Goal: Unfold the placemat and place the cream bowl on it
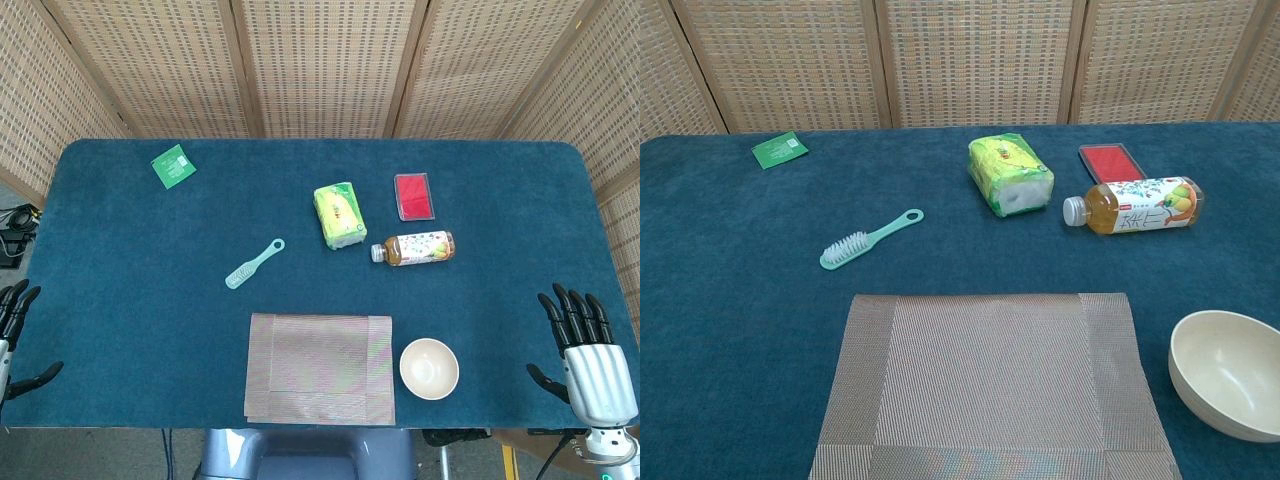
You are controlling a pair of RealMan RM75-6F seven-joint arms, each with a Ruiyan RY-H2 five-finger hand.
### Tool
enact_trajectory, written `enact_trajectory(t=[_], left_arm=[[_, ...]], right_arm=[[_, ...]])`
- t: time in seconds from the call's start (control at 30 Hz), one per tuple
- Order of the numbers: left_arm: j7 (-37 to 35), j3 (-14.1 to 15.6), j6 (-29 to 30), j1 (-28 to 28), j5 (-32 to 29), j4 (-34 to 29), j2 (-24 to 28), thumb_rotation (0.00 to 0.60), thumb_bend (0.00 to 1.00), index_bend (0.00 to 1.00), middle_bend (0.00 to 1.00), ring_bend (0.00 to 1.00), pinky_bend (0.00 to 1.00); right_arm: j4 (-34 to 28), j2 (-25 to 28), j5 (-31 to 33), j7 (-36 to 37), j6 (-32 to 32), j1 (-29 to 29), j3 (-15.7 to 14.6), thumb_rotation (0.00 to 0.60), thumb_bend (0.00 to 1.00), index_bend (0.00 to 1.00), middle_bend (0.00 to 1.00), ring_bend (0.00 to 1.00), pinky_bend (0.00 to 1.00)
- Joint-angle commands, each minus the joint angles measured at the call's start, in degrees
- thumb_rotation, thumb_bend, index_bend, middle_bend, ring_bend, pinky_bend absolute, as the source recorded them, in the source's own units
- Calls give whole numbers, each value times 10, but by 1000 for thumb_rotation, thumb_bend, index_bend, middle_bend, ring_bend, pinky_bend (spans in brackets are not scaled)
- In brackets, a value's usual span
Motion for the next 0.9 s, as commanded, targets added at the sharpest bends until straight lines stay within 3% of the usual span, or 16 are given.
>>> enact_trajectory(t=[0.03, 0.2, 0.27, 0.43, 0.6, 0.9], left_arm=[[2, 0, 1, 0, 1, -1, 0, 600, 0, 0, 0, 0, 0], [8, 1, 4, 3, 4, -3, -2, 600, 0, 0, 0, 0, 0], [17, -1, 4, 2, 5, -3, -7, 600, 0, 0, 0, 0, 0], [34, -4, 1, -1, 1, -6, -14, 600, 0, 0, 0, 0, 0], [48, -7, -11, -6, -7, -6, -19, 600, 0, 0, 0, 0, 0], [47, -8, -16, -8, -13, -5, -18, 600, 0, 0, 0, 0, 0]], right_arm=[[-3, 6, -7, 13, -9, 2, -9, 600, 0, 0, 0, 0, 0], [-8, 26, -36, 32, -43, 12, -35, 600, 0, 0, 0, 0, 0], [4, 22, -77, 17, -78, 30, -56, 600, 0, 6, 0, 0, 0], [68, -7, -142, 18, -109, 57, -79, 600, 0, 160, 0, 0, 0], [127, -42, -182, 34, -135, 84, -97, 600, 0, 223, 0, 0, 0], [165, -96, -164, 32, -190, 110, -101, 600, 0, 277, 0, 0, 0]])
